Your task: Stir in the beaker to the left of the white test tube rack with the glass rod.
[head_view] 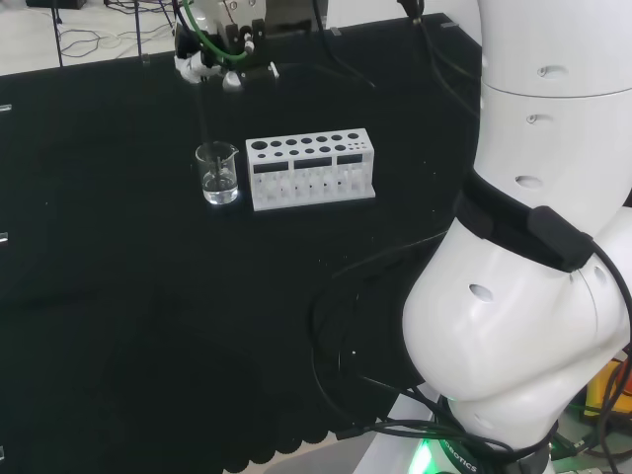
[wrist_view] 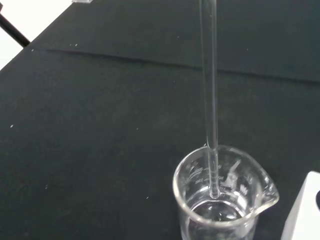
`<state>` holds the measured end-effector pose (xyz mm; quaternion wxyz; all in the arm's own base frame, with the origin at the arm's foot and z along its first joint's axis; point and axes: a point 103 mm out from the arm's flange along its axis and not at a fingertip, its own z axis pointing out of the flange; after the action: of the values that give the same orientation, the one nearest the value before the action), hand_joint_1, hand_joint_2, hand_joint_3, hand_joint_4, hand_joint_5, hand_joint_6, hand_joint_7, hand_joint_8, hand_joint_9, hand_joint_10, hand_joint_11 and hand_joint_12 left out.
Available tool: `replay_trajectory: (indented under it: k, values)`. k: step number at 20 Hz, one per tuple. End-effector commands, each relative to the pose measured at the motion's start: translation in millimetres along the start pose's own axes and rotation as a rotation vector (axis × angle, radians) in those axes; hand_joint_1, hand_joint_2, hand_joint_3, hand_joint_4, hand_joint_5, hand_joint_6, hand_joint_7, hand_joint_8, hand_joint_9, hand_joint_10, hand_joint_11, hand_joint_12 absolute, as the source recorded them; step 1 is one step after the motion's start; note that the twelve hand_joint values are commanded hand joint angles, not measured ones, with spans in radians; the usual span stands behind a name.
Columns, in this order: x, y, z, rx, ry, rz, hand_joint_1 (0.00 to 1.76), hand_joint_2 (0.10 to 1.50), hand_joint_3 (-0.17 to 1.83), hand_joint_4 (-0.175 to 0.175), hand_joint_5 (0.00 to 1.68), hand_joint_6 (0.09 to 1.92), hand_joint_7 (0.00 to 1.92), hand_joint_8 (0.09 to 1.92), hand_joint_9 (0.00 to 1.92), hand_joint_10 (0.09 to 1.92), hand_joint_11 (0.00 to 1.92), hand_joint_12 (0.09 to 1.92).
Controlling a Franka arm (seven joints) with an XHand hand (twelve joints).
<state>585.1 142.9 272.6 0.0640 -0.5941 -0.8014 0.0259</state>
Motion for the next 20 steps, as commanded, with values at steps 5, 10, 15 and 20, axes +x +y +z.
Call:
replay_trajectory:
  k: [5, 10, 15, 20]
  values:
    - [-21.9, -32.0, 2.8, 0.013, -0.012, 0.052, 1.30, 1.14, -0.17, -0.175, 1.10, 0.61, 1.12, 1.11, 1.55, 1.00, 1.61, 0.82]
    - [-12.8, -40.2, 0.0, -0.001, -0.011, 0.045, 1.30, 1.14, -0.17, -0.175, 1.10, 0.61, 1.12, 1.11, 1.55, 1.00, 1.61, 0.82]
    - [8.0, -41.2, -14.6, -0.011, -0.020, 0.014, 1.30, 1.14, -0.17, -0.175, 1.10, 0.61, 1.12, 1.10, 1.55, 1.00, 1.61, 0.81]
    - [11.3, -40.0, -14.4, -0.007, -0.027, 0.017, 1.30, 1.14, -0.17, -0.175, 1.10, 0.61, 1.12, 1.10, 1.55, 1.00, 1.61, 0.81]
